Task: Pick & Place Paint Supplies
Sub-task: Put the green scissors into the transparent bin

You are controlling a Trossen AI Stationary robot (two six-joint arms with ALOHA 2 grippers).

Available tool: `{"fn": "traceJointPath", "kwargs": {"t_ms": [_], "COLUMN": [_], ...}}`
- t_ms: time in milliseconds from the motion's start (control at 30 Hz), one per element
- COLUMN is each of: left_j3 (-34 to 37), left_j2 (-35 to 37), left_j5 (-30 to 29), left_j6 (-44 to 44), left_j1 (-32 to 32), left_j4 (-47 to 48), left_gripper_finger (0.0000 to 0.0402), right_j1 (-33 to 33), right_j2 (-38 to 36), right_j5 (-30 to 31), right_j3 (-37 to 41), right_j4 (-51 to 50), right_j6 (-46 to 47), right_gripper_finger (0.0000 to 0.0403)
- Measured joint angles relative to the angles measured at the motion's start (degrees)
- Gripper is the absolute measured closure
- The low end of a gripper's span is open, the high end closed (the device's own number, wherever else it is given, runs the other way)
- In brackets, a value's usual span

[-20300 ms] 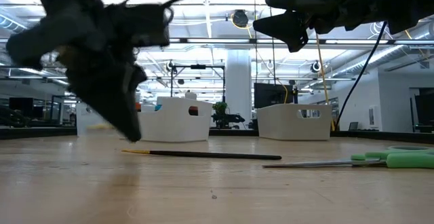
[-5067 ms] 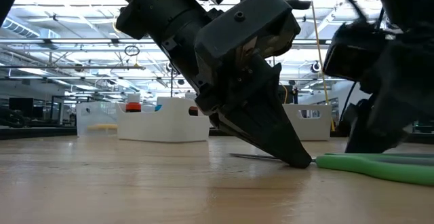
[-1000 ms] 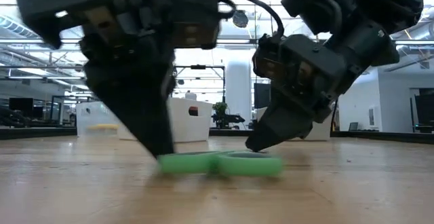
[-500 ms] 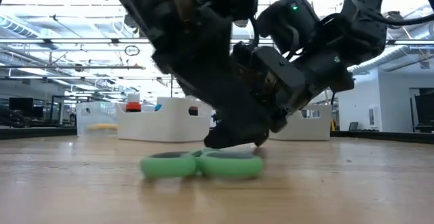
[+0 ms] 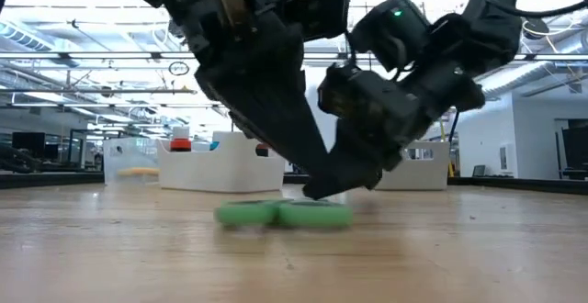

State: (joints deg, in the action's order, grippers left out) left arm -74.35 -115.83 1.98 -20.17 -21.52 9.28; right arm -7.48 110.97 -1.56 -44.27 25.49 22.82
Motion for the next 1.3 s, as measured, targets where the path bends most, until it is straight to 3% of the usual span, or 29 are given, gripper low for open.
{"fn": "traceJointPath", "kwargs": {"t_ms": [133, 267, 400, 567, 700, 800, 933, 1067, 1300], "left_j3": [0.0, 0.0, -0.11, -0.15, -0.18, -1.04, -4.99, -8.49, -8.68], "left_j2": [0.0, 0.0, 0.17, 0.59, 0.62, 0.59, 0.36, 0.4, 0.4], "left_j5": [2.16, -0.58, -4.37, -3.41, -2.55, -2.55, -3.96, -11.62, -19.43], "left_j6": [0.03, -4.79, -8.08, -8.1, -7.18, -6.67, -6.64, -5.64, -0.55], "left_j1": [-0.71, -1.11, -1.18, -1.19, -1.69, -1.99, -2.01, -2.66, -2.51], "left_j4": [3.12, 9.99, 15.26, 18.62, 19.73, 22.21, 32.44, 39.95, 41.26], "left_gripper_finger": [0.0366, 0.0358, 0.0315, 0.0245, 0.0215, 0.0207, 0.0208, 0.0213, 0.0215], "right_j1": [1.7, 1.46, 0.82, 0.78, 0.78, 0.76, 0.63, 0.62, 0.56], "right_j2": [0.22, 0.2, 0.16, 0.13, 0.13, 0.15, 0.19, 0.18, 0.27], "right_j5": [2.91, 3.18, 4.35, 4.51, 4.31, 4.03, 3.0, 2.82, 2.72], "right_j3": [-0.02, -0.02, -0.04, -0.04, -0.04, -0.04, -0.04, -0.04, -0.04], "right_j4": [-3.38, -2.83, -2.75, -2.55, -2.68, -2.68, -2.69, -2.66, -2.87], "right_j6": [0.51, 0.67, 0.66, 1.42, 1.43, 1.53, 1.56, 1.58, 1.56], "right_gripper_finger": [0.0403, 0.0403, 0.0403, 0.0403, 0.0403, 0.0403, 0.0403, 0.0403, 0.0403]}}
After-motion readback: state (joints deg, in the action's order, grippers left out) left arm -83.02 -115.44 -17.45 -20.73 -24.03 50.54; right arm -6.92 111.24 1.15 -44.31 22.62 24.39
